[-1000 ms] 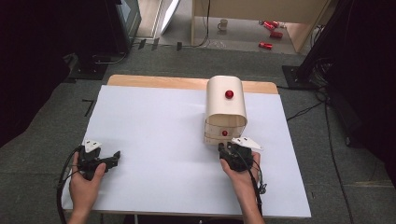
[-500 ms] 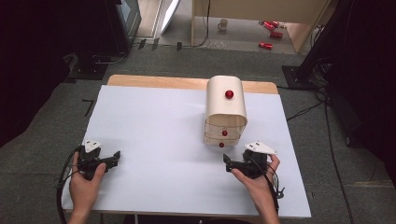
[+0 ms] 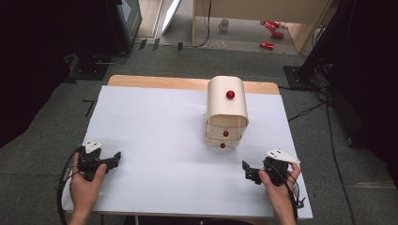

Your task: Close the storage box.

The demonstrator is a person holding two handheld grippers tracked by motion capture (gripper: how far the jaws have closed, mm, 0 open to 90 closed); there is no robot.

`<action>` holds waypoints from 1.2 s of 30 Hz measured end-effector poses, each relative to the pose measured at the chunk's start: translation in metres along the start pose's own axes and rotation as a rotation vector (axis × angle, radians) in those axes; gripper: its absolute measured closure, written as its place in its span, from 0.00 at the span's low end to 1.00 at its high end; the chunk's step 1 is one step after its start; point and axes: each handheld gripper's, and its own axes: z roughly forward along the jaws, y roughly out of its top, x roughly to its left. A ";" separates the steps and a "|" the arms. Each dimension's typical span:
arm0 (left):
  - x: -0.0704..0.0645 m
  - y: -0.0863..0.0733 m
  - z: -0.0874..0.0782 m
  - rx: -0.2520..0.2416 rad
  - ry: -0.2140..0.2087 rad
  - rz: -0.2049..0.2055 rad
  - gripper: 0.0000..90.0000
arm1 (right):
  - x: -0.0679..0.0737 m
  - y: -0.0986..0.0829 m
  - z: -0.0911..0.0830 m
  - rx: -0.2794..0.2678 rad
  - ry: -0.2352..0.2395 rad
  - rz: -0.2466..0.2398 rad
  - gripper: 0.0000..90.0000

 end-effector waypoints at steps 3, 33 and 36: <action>0.000 0.000 0.000 -0.001 0.000 -0.001 0.16 | -0.007 -0.005 -0.002 0.004 -0.011 0.013 0.00; 0.000 0.000 0.000 0.000 0.002 0.001 0.16 | -0.061 -0.065 -0.010 0.059 -0.131 -0.023 0.00; 0.000 0.000 0.000 0.000 0.002 0.002 0.16 | -0.061 -0.065 -0.010 0.053 -0.131 -0.023 0.00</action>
